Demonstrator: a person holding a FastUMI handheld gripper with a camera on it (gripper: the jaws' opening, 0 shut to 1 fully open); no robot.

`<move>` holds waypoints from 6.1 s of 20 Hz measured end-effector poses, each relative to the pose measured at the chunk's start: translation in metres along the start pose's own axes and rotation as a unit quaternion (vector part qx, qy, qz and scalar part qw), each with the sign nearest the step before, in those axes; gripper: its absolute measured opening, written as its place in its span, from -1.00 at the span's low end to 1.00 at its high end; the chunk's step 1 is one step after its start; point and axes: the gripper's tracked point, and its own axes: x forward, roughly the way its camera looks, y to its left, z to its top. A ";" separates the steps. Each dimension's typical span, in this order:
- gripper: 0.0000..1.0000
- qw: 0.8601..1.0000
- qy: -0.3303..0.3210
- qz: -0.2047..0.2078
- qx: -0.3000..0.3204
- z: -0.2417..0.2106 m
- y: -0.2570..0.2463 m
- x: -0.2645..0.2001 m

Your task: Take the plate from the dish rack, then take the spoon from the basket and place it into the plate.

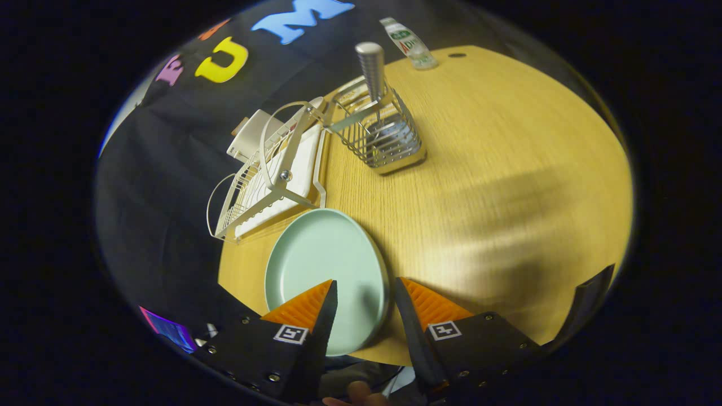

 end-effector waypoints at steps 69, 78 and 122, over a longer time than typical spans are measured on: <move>-0.85 0.861 -0.454 -0.087 -0.211 0.216 0.024 -0.062; -0.85 0.852 -0.469 -0.096 -0.213 0.220 0.036 -0.128; -0.84 0.922 -0.250 -0.009 -0.297 0.079 0.146 -0.041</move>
